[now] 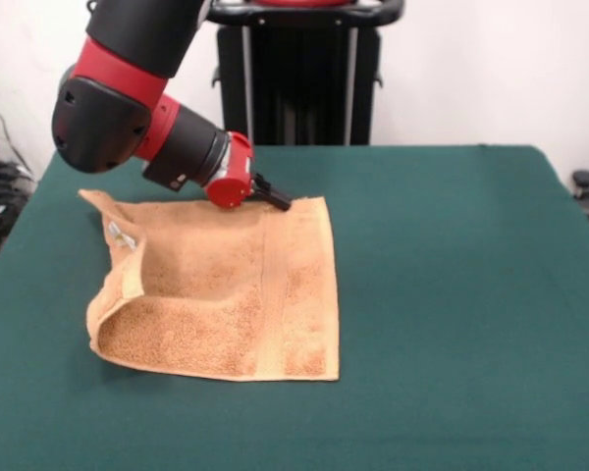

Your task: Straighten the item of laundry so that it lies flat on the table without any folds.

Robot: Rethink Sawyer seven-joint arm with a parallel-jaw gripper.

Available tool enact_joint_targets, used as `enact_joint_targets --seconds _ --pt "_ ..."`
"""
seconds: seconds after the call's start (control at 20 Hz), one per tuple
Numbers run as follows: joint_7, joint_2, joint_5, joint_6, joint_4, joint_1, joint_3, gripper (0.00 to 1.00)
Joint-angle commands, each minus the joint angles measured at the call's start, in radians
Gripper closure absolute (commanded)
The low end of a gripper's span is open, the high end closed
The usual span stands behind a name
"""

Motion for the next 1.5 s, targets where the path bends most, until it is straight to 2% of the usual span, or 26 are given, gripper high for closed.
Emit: enact_joint_targets --seconds 0.05,0.35,0.65,0.85,1.25,1.5 --pt "-0.132 0.031 0.063 0.155 0.019 0.045 0.158 1.00" --pt "-0.010 0.011 0.030 0.266 -0.030 0.105 0.056 1.00" --pt "-0.005 -0.015 0.048 0.386 -0.018 0.145 -0.015 1.00" --pt "-0.027 -0.017 0.054 0.434 -0.022 0.142 -0.037 1.00" --pt "-0.056 -0.055 0.057 0.411 -0.013 0.101 -0.003 1.00" --pt "-0.025 -0.060 0.030 0.413 0.010 0.118 0.002 1.00"
